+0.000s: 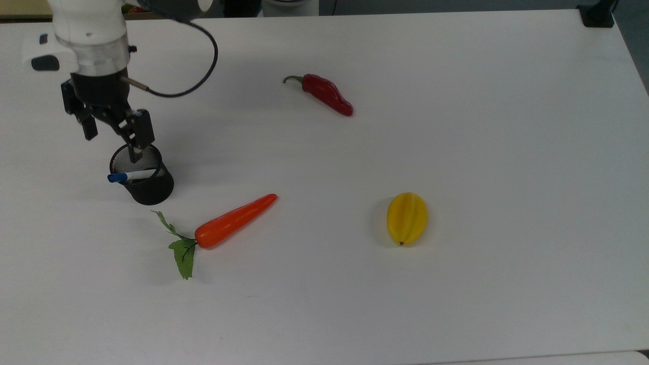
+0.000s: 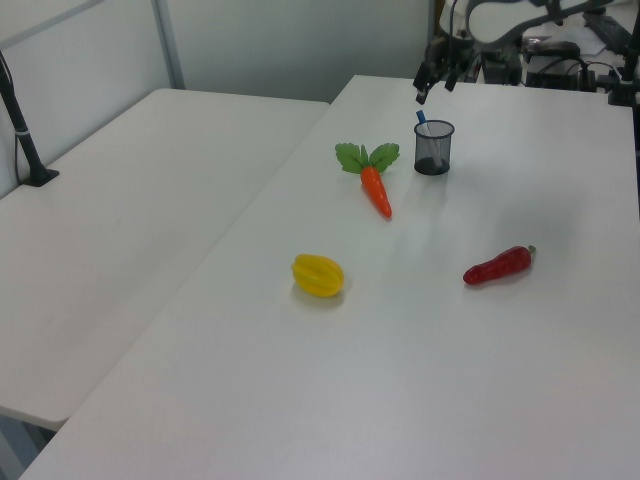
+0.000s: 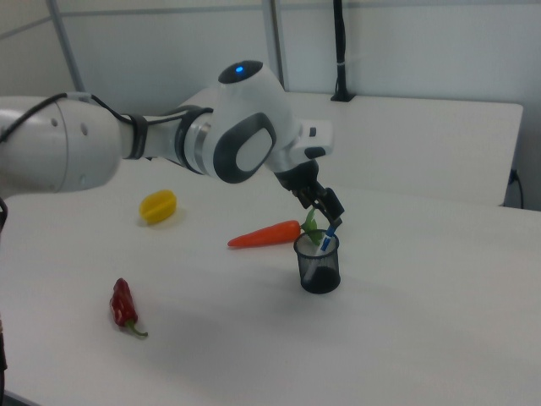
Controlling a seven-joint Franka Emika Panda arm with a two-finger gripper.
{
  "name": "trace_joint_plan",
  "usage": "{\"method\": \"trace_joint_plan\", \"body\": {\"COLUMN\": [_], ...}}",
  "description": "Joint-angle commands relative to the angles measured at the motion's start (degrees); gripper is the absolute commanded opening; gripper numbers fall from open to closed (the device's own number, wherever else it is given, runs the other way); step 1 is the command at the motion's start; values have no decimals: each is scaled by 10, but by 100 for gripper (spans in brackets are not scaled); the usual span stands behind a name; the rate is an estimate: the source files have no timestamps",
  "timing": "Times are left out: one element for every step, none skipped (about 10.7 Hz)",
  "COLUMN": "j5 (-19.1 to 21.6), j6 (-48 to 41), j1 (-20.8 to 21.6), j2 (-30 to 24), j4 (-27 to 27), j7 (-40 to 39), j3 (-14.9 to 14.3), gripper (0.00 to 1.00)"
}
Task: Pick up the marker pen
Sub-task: 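Lower the gripper and close it on the blue-capped marker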
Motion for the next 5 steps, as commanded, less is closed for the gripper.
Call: {"method": "trace_joint_plan", "body": {"j5": [-26, -31, -32, -33, -33], "j6": [68, 83, 93, 94, 94], "j1": [2, 2, 2, 2, 2], "j2": [37, 45, 49, 51, 54], "j4": [6, 6, 6, 6, 6], "j7": [27, 27, 28, 28, 28], "j3": [-1, -1, -1, -1, -1], "gripper": [81, 68, 57, 47, 37]}}
